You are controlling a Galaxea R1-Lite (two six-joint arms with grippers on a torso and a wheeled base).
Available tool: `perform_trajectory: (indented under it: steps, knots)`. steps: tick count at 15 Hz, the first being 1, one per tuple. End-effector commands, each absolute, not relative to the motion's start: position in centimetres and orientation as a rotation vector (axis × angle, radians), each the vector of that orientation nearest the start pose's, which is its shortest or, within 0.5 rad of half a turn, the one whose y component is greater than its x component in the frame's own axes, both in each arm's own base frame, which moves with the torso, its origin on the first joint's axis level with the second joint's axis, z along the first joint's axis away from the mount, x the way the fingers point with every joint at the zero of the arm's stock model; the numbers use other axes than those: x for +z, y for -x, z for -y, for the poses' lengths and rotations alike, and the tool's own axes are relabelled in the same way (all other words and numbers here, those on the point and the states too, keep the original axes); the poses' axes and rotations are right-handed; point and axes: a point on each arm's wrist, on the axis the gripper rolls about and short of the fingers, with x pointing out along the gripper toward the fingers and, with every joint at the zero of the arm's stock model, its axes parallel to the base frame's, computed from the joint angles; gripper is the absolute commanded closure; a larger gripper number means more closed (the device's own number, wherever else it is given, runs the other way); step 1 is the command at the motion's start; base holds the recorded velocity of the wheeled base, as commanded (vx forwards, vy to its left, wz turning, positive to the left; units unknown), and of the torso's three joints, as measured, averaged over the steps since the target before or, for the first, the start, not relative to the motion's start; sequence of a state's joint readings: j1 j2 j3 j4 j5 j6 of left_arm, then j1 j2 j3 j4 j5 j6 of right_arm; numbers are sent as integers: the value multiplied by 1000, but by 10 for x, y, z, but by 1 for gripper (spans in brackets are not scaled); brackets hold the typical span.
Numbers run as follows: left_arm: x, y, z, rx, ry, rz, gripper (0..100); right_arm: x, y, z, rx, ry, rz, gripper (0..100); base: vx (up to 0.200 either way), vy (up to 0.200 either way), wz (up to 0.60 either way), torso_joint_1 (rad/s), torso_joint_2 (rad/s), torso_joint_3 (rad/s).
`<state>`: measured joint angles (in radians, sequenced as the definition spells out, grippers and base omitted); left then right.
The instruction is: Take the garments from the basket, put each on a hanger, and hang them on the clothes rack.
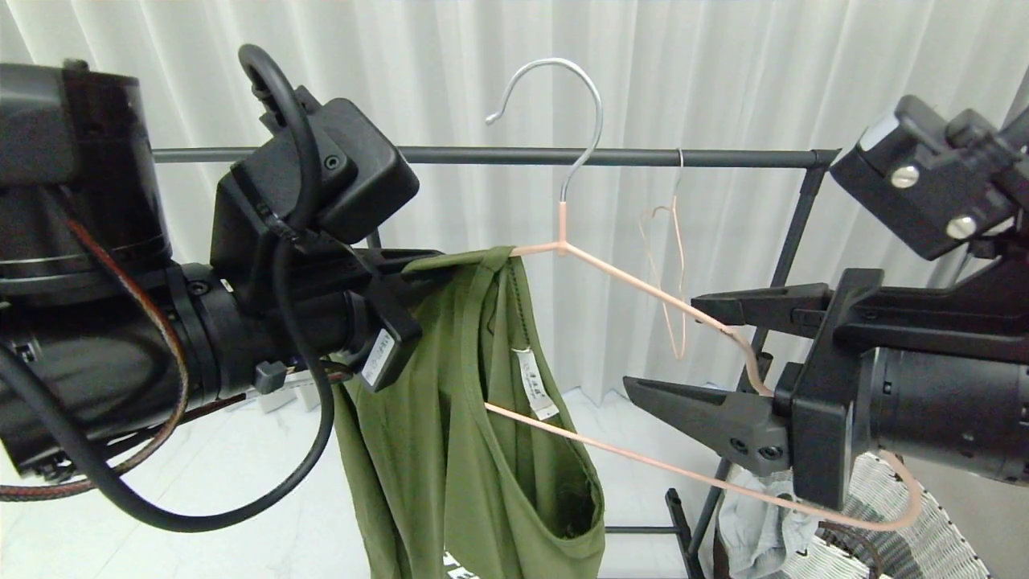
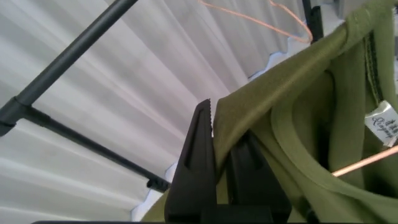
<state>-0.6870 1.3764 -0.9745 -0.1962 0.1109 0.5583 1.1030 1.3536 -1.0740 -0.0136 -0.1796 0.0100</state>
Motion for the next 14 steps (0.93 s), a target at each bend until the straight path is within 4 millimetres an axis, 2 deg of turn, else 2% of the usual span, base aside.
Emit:
perform_trajectory:
  steps: [1,6,9,14]
  knots:
    - [271,-179,142,-591,-631,-43,100,293,-109,-192,884,146,-217,0,0,0,0,0,0,0]
    - [259,-175,132,-452,-664,-109,100,301,-124,-169,777,155,-171,0,0,0,0,0,0,0]
    - [258,-177,130,-412,-667,-124,100,302,-124,-165,763,155,-170,0,0,0,0,0,0,0]
    - [268,-176,131,-399,-504,-65,100,273,-115,-160,794,234,-228,0,0,0,0,0,0,0]
